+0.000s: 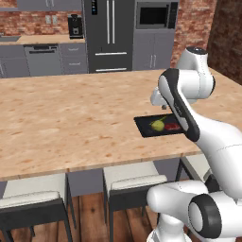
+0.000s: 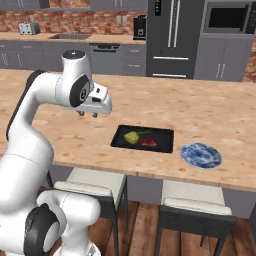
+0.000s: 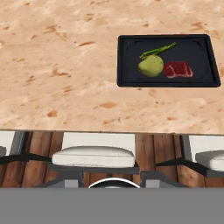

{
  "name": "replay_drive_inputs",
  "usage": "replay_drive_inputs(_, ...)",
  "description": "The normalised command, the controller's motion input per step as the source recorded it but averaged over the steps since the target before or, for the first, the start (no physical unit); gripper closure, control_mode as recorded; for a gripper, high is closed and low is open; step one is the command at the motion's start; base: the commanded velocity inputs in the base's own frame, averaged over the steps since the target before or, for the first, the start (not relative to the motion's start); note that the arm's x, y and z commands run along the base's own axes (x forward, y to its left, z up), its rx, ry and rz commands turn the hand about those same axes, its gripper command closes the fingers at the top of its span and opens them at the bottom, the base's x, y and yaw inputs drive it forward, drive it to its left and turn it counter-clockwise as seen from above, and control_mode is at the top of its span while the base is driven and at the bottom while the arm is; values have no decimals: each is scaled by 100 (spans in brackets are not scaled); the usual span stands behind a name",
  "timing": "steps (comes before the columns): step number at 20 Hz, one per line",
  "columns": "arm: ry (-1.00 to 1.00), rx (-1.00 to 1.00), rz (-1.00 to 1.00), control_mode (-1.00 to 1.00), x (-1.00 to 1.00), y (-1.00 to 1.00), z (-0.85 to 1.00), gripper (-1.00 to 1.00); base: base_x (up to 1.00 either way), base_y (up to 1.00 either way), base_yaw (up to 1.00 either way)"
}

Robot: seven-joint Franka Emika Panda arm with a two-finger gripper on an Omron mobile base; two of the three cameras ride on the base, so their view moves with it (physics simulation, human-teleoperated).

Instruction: Create a steak meal by picking up the steak and asparagus from the tray and placing them on the plate. Leave the pear on the tray.

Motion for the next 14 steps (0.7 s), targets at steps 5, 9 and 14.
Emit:
replay_drive_inputs(5, 0, 0, -1, -100, -6, 0, 0, -100, 0, 0, 0)
replay_drive_inputs(9, 0, 0, -2, -100, -26, -4, 0, -100, 0, 0, 0)
replay_drive_inputs(14, 0, 0, -13, -100, -6, -34, -11, -100, 0, 0, 0)
